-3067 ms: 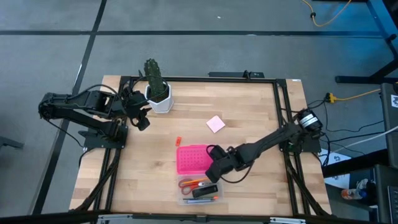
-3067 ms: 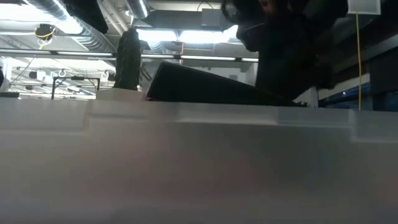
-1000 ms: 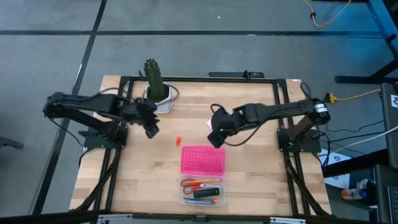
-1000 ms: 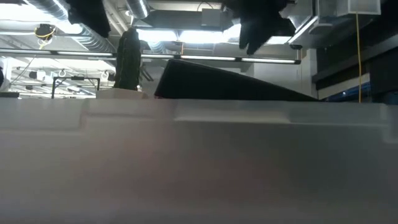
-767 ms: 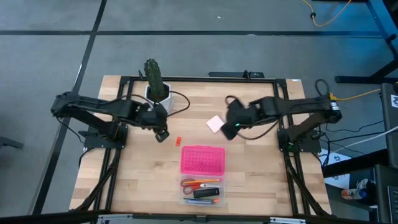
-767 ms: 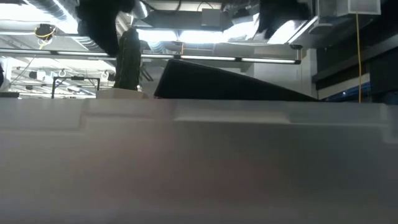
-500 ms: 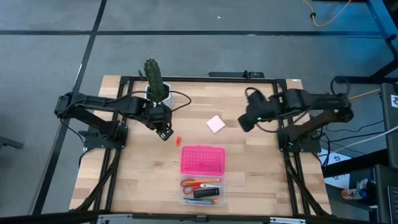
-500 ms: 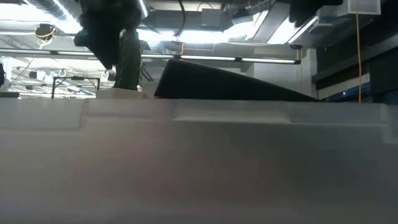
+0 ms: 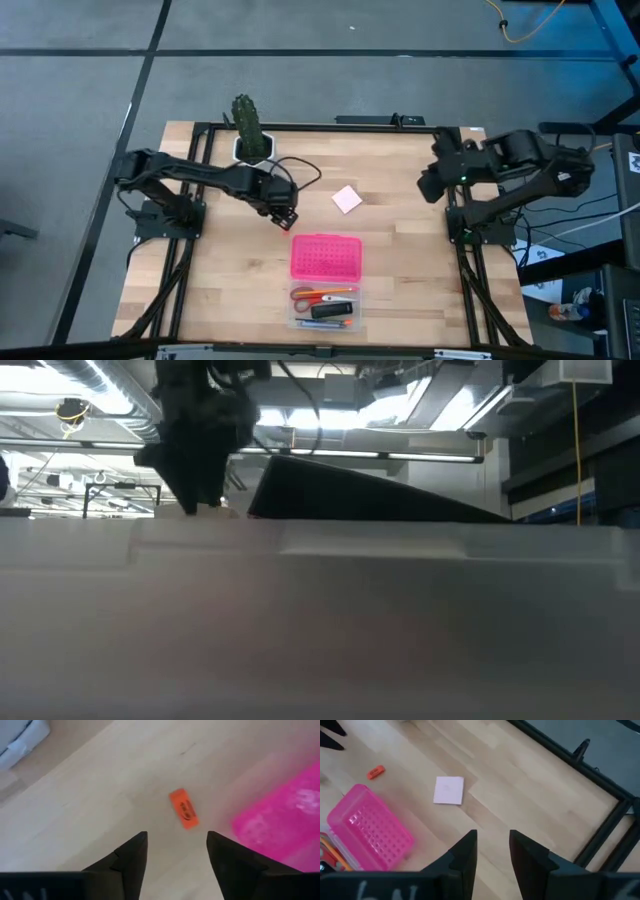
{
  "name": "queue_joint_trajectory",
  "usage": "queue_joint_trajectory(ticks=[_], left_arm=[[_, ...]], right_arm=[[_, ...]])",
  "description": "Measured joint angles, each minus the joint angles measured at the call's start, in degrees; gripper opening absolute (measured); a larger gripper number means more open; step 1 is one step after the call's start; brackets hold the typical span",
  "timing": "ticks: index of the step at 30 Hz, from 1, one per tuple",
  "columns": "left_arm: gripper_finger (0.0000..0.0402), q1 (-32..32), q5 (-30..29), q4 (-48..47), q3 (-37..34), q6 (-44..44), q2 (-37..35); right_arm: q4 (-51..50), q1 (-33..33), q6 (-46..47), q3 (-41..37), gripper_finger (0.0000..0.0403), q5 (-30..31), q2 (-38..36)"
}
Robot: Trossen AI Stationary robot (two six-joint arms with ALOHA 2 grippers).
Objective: Pack school essentials
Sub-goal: Put the orange eraser into the pencil case
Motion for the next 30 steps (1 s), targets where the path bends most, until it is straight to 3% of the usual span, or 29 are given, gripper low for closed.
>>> queue_joint_trajectory(ticks=[11, 24, 30], left_arm=[[0.021, -0.62, 2.39, 7.38, 0.0, -3.32, 11.1], [0.021, -0.65, 3.72, 10.81, -1.84, -7.39, 15.36], [0.021, -0.69, 4.28, 18.75, -3.99, -9.32, 16.26]], right_arm=[[0.06, 0.0, -3.35, -0.04, 0.0116, 0.5, -4.19], [0.15, 0.0, -6.22, -0.06, 0.0116, 0.45, -4.4], [0.15, 0.0, -7.31, -0.05, 0.0116, 0.45, -4.4]])
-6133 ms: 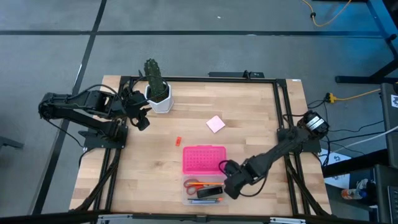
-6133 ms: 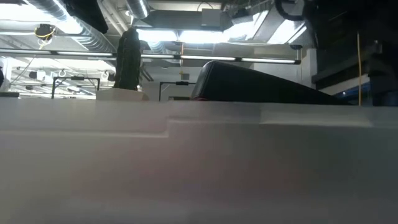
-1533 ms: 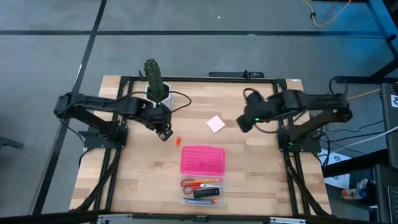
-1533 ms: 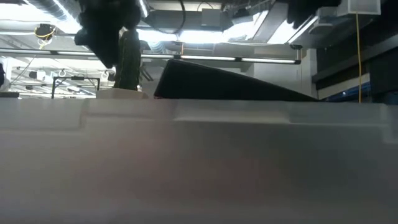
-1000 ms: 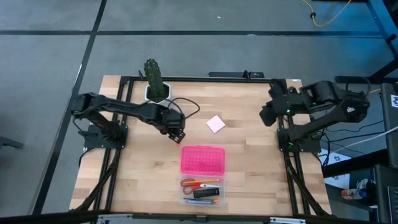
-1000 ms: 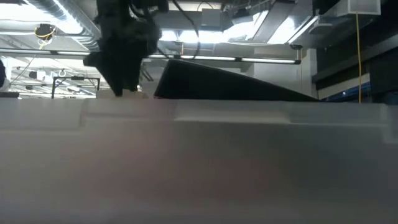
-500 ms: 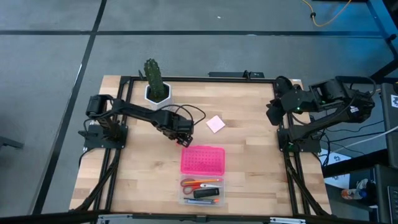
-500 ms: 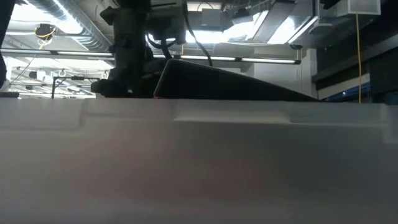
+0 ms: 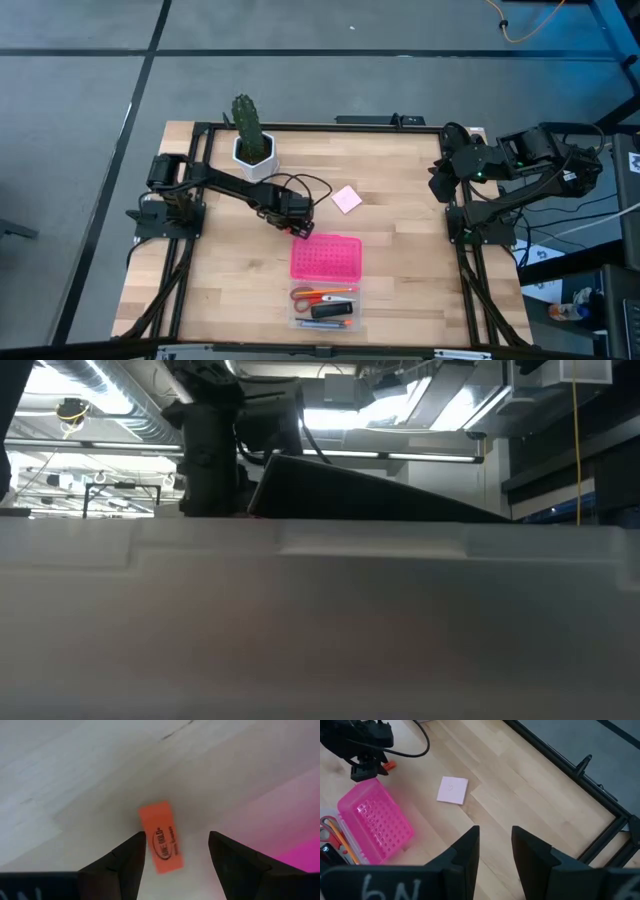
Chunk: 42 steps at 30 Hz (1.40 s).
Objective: Pack school essentials
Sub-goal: Put the orange eraser into the pencil case
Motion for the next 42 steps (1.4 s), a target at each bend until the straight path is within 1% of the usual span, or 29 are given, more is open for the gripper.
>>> queue_joint_trajectory(ticks=[2, 7, 11, 18, 23, 34, 39, 40, 41, 42], left_arm=[[0.021, 0.0, -0.12, 1.56, -0.46, -1.19, 0.0], [0.0209, -0.04, -1.17, 1.54, -2.46, -3.3, -0.25], [0.0203, -0.39, -2.6, 2.0, -4.41, -5.49, -0.41], [0.0185, -0.63, -3.74, 0.75, -4.8, -7.04, -0.42], [0.015, -0.63, -3.93, -0.14, -4.8, -7.19, -0.33], [0.0049, -0.63, -5.12, -0.82, -4.82, -7.05, -0.73], [0.0025, -0.68, -6.95, -1.31, -5.35, -7.06, -3.57], [0.0022, -0.69, -8.81, -3.22, -5.7, -7.07, -4.57], [0.0021, -0.49, -9.75, -5.41, -5.86, -7.16, -5.33], [0.0019, -0.38, -10.28, -5.7, -5.97, -7.21, -5.96]], right_arm=[[0.0, 0.02, 0.0, -0.01, 0.0116, 0.0, 0.0], [0.0, 0.0, -0.22, -0.01, 0.0116, -0.02, 0.0], [0.0, 0.01, -0.24, -0.01, 0.0116, -0.02, 0.0], [0.0, 0.0, -0.24, -0.01, 0.0116, -0.03, 0.0], [0.0, 0.02, -0.39, -0.01, 0.0116, -0.04, 0.0], [0.0, 0.0, -0.42, 0.0, 0.0116, -0.07, 0.02], [0.0, 0.0, -0.42, -0.01, 0.0116, -0.07, 0.02], [-0.02, 0.02, -0.42, -0.01, 0.0116, -0.07, 0.02], [-0.02, 0.02, -0.45, -0.01, 0.0116, -0.07, 0.02], [-0.02, 0.02, -0.65, 0.0, 0.0116, -0.07, 0.02]])
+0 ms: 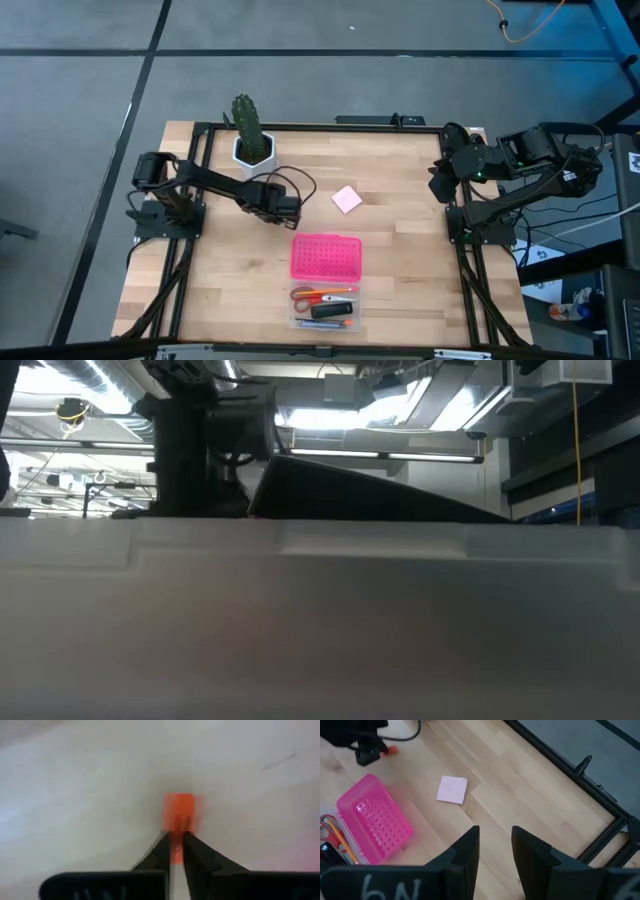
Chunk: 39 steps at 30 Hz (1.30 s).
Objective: Pack school essentials
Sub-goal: Put the orange eraser into the pencil case
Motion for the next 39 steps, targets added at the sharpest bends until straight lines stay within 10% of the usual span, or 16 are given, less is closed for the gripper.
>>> queue_joint_trajectory(ticks=[18, 39], left_arm=[[0.0004, -1.9, 5.47, -0.44, 0.53, 0.43, -1.37], [0.0117, 0.29, 3.4, -0.17, 0.66, 1.42, -1.52]], right_arm=[[0.0, 0.0, -1.15, -0.01, 0.0116, 0.0, 0.02], [0.0, 0.0, -1.14, -0.01, 0.0116, 0.02, 0.02]])
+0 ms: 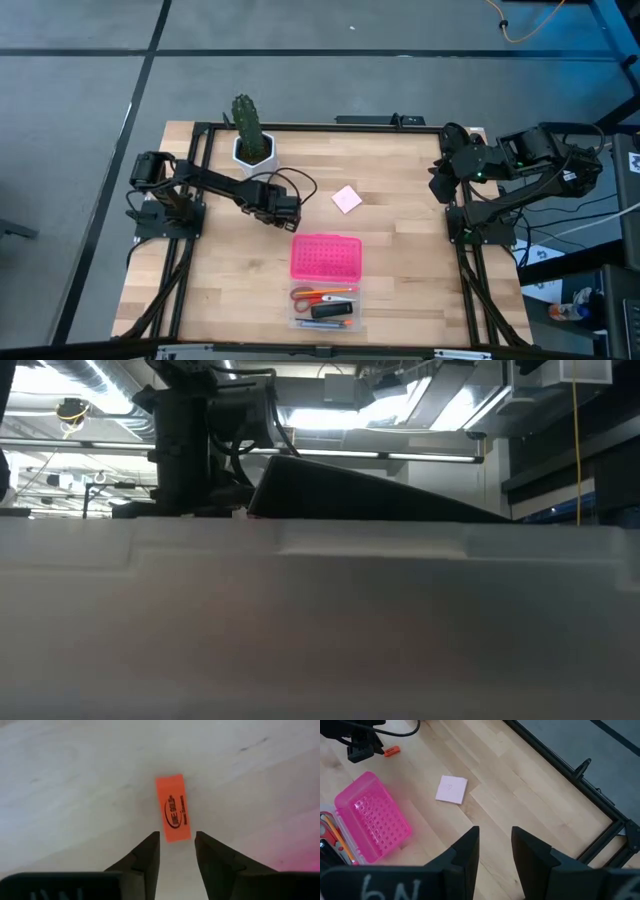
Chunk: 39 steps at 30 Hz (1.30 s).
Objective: Pack school essentials
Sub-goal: Put the orange eraser into the pencil case
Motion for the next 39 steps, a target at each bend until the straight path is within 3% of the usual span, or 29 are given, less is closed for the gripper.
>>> queue_joint_trajectory(ticks=[12, 21, 30, 35, 39], left_arm=[[0.0115, 0.37, -3.6, 1.25, 0.13, -1.0, -1.78], [0.0115, -0.4, -5.76, -13.1, 0.09, -7.07, -1.65], [0.0114, 1.71, 1.94, -1.71, 1.31, -4.21, 6.5], [0.0114, 4.15, -2.89, 5.25, 9.25, 1.76, 7.16], [0.0114, 5.11, -3.01, 7.24, 13.34, 7.76, 7.77]], right_arm=[[0.0, 0.0, 0.04, 0.0, 0.0116, -0.53, -0.02], [0.0, 0.0, 0.17, 0.0, 0.0116, -1.49, -0.02], [0.0, 0.0, 0.0, 0.0, 0.0116, -1.51, -0.02], [0.0, 0.01, 0.02, 0.0, 0.0116, -1.54, 0.0], [0.0, 0.0, 0.12, 0.0, 0.0116, -1.63, 0.04]])
